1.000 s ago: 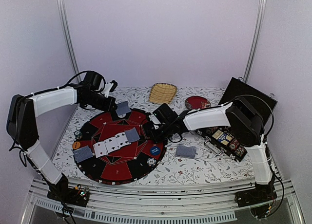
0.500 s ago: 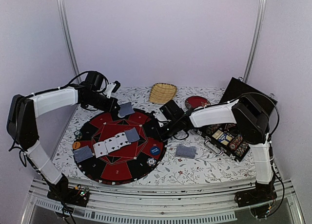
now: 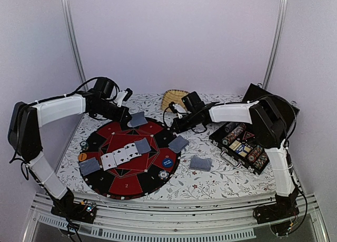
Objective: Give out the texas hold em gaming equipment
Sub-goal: Move the poker card to the small blind area, then pass from the left arm to the right
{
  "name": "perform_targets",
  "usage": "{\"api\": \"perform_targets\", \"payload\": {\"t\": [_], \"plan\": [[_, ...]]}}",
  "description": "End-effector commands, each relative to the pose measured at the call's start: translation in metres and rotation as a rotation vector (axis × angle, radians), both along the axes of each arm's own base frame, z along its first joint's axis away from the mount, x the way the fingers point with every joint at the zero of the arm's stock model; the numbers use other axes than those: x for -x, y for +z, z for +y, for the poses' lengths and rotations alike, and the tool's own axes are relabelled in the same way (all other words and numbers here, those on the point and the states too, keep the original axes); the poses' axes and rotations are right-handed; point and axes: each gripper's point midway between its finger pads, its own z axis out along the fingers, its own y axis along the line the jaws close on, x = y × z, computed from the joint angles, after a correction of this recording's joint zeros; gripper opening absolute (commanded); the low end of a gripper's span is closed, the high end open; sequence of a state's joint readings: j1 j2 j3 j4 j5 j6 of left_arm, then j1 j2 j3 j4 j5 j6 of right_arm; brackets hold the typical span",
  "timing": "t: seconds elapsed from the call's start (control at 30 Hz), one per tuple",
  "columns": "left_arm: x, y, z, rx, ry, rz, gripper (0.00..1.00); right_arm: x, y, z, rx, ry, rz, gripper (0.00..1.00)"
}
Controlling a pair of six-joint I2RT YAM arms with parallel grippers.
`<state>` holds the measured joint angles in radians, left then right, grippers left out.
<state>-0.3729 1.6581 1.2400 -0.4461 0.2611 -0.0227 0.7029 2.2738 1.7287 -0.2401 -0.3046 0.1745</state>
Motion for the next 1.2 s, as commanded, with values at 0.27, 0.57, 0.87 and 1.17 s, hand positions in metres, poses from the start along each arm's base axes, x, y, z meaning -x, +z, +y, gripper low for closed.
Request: {"api": "perform_targets", "payload": {"t": [0.27, 0.57, 0.87, 1.17], "plan": [[0.012, -0.013, -0.031, -0.029, -0.112, 0.018, 0.00, 0.039, -0.054, -0.034, 0.193, 0.040, 0.080, 0.03], [0.016, -0.013, -0.042, -0.040, -0.156, 0.008, 0.00, 0.050, -0.034, -0.045, 0.191, 0.043, 0.065, 0.03], [0.037, -0.005, -0.053, -0.047, -0.280, 0.001, 0.00, 0.056, 0.095, -0.009, -0.063, 0.269, -0.214, 0.34], [0.092, 0.041, -0.089, 0.065, -0.557, -0.072, 0.00, 0.120, 0.178, -0.008, -0.236, 0.671, -0.533, 0.79]]}}
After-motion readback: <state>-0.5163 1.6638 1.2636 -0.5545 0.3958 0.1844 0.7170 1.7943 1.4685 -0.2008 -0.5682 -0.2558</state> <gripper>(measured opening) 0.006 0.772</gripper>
